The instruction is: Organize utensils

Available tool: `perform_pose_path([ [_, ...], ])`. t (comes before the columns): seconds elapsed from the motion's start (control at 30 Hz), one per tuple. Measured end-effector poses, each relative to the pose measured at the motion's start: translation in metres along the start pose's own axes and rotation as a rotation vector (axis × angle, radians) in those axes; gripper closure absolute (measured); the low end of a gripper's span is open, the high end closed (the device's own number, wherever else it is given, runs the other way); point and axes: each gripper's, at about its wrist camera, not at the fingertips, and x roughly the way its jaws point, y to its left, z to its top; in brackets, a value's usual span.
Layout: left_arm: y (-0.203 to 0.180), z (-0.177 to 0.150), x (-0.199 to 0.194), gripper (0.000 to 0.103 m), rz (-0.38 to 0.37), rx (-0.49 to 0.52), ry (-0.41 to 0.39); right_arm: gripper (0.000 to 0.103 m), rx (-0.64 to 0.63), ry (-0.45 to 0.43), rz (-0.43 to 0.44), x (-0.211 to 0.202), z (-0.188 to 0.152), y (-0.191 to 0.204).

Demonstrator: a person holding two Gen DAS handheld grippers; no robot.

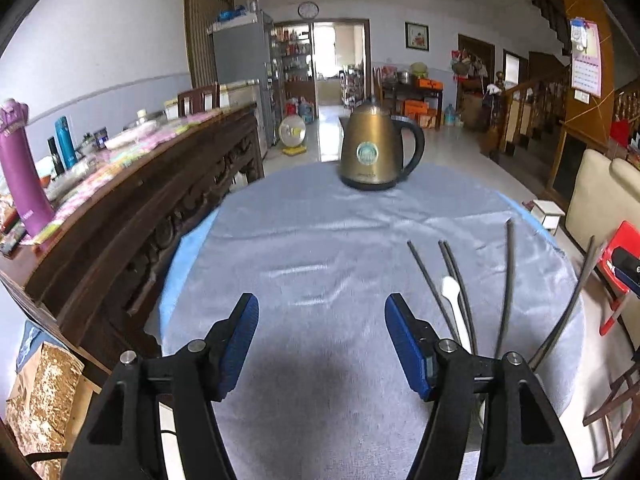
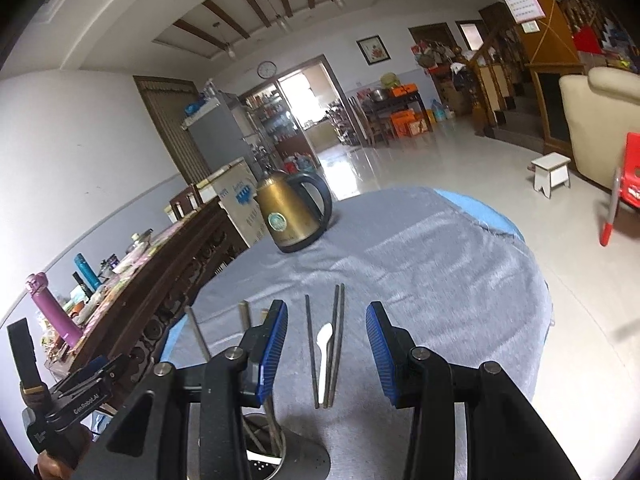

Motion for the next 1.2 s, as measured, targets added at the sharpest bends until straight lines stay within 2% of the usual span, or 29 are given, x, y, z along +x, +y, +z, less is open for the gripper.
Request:
perform_pose_path([
  [0.3, -0.002, -0.005, 0.051, 0.036, -0.006, -0.006, 0.106, 0.059, 0.057, 0.102, -0.022, 0.052, -0.003, -0.016],
  [0.77, -0.008, -0.009, 0.102, 0.036, -0.006, 0.004, 0.201, 0.059, 0.089, 0.216, -0.034, 0.111, -0.008, -0.036],
  [1.0, -0.009, -0.010, 0.127, 0.036, -0.031, 0.001, 0.256, 0.059, 0.110, 0.360, 0.038, 0.170, -0.002, -0.050],
  [1.2, -0.017, 0.000, 0.151, 0.036, -0.061, 0.011, 0.282, 0.059, 0.109, 0.435, 0.095, 0.228, 0.008, -0.049],
])
